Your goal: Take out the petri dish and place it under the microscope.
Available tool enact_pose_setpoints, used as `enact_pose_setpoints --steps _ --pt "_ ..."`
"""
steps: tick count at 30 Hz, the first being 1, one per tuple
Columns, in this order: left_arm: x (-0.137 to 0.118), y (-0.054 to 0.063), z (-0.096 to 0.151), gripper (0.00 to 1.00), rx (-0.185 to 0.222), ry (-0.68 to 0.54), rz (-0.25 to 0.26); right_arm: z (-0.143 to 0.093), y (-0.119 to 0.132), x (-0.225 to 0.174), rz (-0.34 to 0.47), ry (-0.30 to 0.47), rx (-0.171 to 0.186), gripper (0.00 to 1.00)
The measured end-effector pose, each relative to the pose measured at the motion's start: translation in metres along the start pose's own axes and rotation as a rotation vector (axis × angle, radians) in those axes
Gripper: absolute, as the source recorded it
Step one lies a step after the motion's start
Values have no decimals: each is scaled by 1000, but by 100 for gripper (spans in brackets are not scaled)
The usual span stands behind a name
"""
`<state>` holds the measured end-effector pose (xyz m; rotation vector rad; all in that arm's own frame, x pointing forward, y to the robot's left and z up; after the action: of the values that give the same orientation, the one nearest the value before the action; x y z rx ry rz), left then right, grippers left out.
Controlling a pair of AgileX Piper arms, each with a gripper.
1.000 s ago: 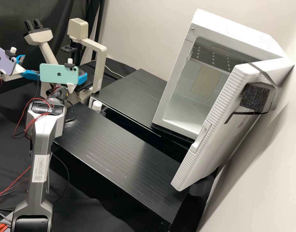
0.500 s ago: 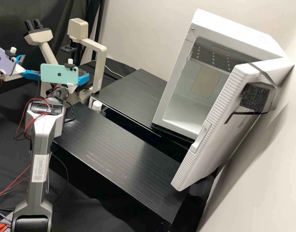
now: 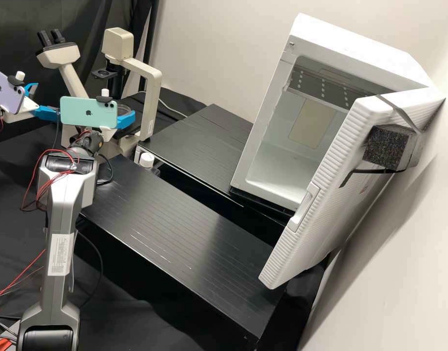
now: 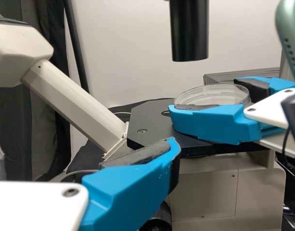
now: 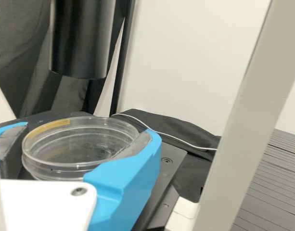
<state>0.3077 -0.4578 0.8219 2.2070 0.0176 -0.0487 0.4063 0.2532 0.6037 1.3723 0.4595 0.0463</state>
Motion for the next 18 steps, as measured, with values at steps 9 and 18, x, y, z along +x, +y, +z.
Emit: enact_pose_setpoints --steps 9,18 --pt "0 0 0 100 0 0 0 -2 -2 -1 -7 3 0 100" --pt "0 0 0 100 0 0 0 -1 -2 -1 -6 0 4 100"
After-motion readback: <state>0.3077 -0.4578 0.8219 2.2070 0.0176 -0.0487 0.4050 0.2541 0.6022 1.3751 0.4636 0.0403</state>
